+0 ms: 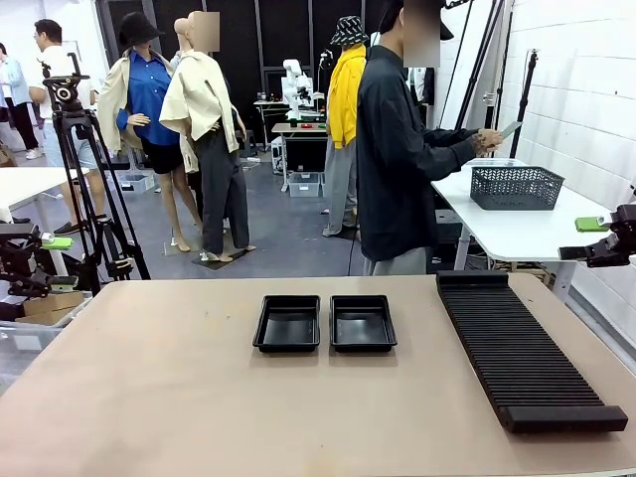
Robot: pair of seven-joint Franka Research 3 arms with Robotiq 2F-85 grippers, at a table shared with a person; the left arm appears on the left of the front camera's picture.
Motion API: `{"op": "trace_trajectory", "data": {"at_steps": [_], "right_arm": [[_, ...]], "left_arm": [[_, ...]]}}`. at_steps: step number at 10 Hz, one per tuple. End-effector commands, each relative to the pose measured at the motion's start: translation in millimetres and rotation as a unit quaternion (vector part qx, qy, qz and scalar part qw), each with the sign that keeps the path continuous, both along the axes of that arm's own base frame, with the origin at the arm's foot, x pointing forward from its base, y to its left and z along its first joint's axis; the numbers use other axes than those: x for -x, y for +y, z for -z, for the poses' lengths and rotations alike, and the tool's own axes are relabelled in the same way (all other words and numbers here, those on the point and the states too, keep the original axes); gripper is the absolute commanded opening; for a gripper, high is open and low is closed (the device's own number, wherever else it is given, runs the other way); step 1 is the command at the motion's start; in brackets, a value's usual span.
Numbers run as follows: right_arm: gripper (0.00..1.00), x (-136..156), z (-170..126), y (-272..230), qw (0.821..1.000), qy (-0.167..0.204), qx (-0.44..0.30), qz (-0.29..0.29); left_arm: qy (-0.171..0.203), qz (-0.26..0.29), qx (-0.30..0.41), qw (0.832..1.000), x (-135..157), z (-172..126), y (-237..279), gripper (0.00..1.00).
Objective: Inspect and transfer BCBs to ESD trays.
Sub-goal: Pick up the Blank PCB from the PCB Rack and place it in the left ESD tray.
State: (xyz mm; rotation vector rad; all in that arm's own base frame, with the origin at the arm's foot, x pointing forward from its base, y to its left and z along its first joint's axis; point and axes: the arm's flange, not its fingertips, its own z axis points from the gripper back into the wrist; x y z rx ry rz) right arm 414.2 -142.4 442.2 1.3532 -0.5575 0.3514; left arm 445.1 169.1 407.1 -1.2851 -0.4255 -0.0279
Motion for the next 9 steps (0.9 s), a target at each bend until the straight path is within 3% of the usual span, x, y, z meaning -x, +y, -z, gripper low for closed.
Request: {"op": "trace_trajectory", "data": {"at_steps": [1,9], "right_arm": [[1.00,-0.4,0.4,-0.2,1.000,0.000,-0.001,0.001],[1.00,-0.4,0.4,-0.2,1.000,0.000,-0.001,0.001]], "left_arm": [[0.008,-0.007,0.000,1.000,-0.4,-1.4,0.6,1.00],[0.008,-0.007,0.000,1.000,-0.4,-1.4,0.6,1.00]]}}
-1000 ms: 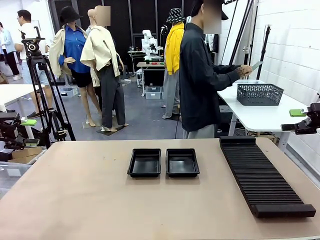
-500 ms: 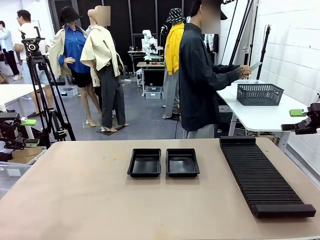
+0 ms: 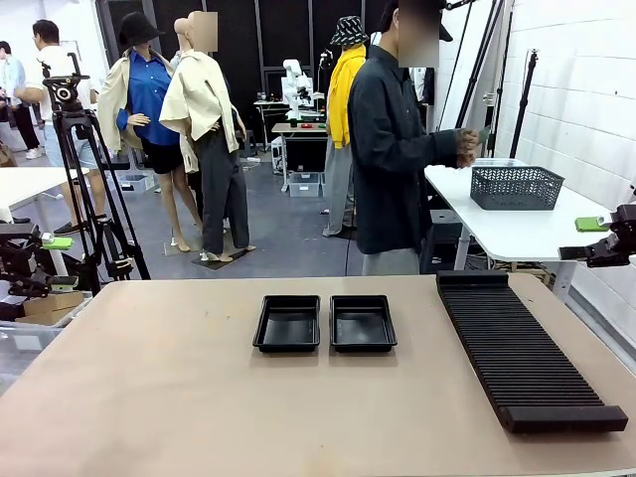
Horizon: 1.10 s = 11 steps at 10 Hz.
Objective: Inspect and transfer BCBs to ESD trays.
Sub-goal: Pick up the Blank PCB from the PCB Rack and place it in the left ESD tray.
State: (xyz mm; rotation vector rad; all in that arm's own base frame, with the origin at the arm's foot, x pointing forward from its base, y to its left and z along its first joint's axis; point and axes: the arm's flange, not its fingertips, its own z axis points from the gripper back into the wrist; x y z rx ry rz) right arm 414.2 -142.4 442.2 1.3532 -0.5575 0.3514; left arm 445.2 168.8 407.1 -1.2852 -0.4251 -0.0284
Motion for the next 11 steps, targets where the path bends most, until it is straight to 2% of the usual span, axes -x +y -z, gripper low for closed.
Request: {"op": "trace_trajectory", "data": {"at_steps": [1,11], "right_arm": [[1.00,-0.4,0.4,-0.2,1.000,0.000,-0.001,0.001],[1.00,-0.4,0.4,-0.2,1.000,0.000,-0.001,0.001]], "left_arm": [[0.008,-0.007,0.000,1.000,-0.3,-1.4,0.9,1.00],[0.008,-0.007,0.000,1.000,-0.3,-1.4,0.9,1.00]]}}
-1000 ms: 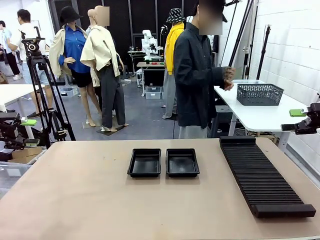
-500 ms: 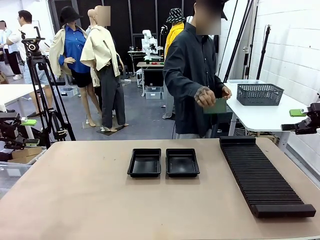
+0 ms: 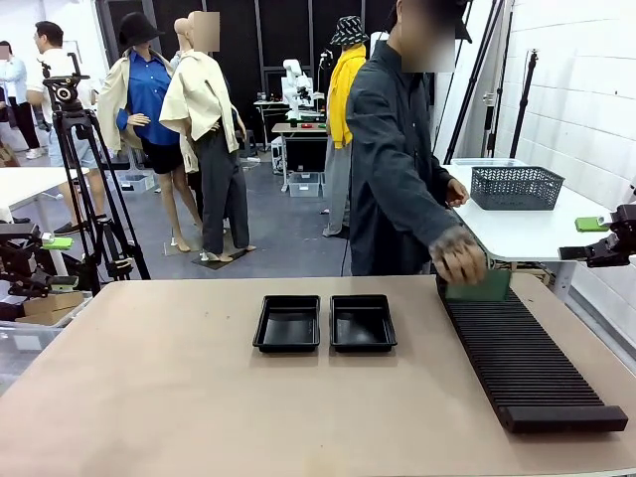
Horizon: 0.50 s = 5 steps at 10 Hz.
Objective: Inspect and transfer BCBs to ESD trays.
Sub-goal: Pick up the Blank PCB from the PCB Rack and place it in the left ESD tray.
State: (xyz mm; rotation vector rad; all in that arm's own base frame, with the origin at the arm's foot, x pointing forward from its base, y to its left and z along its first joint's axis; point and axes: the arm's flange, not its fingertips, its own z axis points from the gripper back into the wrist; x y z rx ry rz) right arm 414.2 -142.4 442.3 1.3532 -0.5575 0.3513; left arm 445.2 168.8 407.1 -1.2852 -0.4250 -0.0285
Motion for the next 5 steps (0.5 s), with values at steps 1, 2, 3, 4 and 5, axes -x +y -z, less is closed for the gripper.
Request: {"op": "trace_trajectory", "data": {"at_steps": [1,2,3,4,5], "right_arm": [[1.00,-0.4,0.4,-0.2,1.000,0.000,-0.001,0.001],[1.00,-0.4,0.4,-0.2,1.000,0.000,-0.001,0.001],[1.00,-0.4,0.4,-0.2,1.000,0.000,-0.001,0.001],[1.00,-0.4,0.4,-0.2,1.000,0.000,-0.001,0.001],[1.00,-0.4,0.4,-0.2,1.000,0.000,-0.001,0.001]], "left_arm": [[0.008,-0.007,0.000,1.000,-0.3,-1.4,0.9,1.00],[0.008,-0.007,0.000,1.000,-0.3,-1.4,0.9,1.00],[0.008,-0.007,0.000,1.000,-0.3,-1.4,0.9,1.00],[0.008,-0.007,0.000,1.000,-0.3,-1.4,0.9,1.00],[0.008,-0.007,0.000,1.000,-0.3,-1.4,0.9,1.00]]}}
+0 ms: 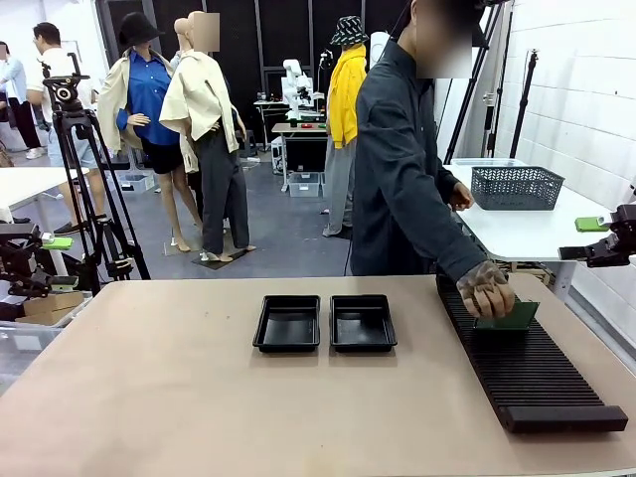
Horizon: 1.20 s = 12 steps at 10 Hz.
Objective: Inspect and transfer BCBs to ESD trays.
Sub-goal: Pick up the Blank PCB from the PCB Rack and place it in the left ESD tray.
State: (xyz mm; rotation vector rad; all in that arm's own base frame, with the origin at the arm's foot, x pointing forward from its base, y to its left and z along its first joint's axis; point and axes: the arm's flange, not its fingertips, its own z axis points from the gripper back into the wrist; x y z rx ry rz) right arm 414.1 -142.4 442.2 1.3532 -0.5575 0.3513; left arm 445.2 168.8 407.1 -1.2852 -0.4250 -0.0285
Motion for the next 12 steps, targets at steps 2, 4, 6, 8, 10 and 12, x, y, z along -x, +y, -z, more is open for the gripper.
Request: {"op": "trace_trajectory", "data": {"at_steps": [2,4,6,8,10,12], "right_arm": [[1.00,-0.4,0.4,-0.2,1.000,0.000,-0.001,0.001],[1.00,-0.4,0.4,-0.2,1.000,0.000,-0.001,0.001],[1.00,-0.4,0.4,-0.2,1.000,0.000,-0.001,0.001],[1.00,-0.4,0.4,-0.2,1.000,0.000,-0.001,0.001],[1.00,-0.4,0.4,-0.2,1.000,0.000,-0.001,0.001],[1.00,-0.4,0.4,-0.2,1.000,0.000,-0.001,0.001]], "left_arm": [[0.008,-0.007,0.000,1.000,-0.3,-1.4,1.0,1.00],[0.008,-0.007,0.000,1.000,-0.3,-1.4,1.0,1.00],[0.008,-0.007,0.000,1.000,-0.3,-1.4,1.0,1.00],[0.008,-0.007,0.000,1.000,-0.3,-1.4,1.0,1.00],[0.008,-0.007,0.000,1.000,-0.3,-1.4,1.0,1.00],[0.008,-0.007,0.000,1.000,-0.3,-1.4,1.0,1.00]]}}
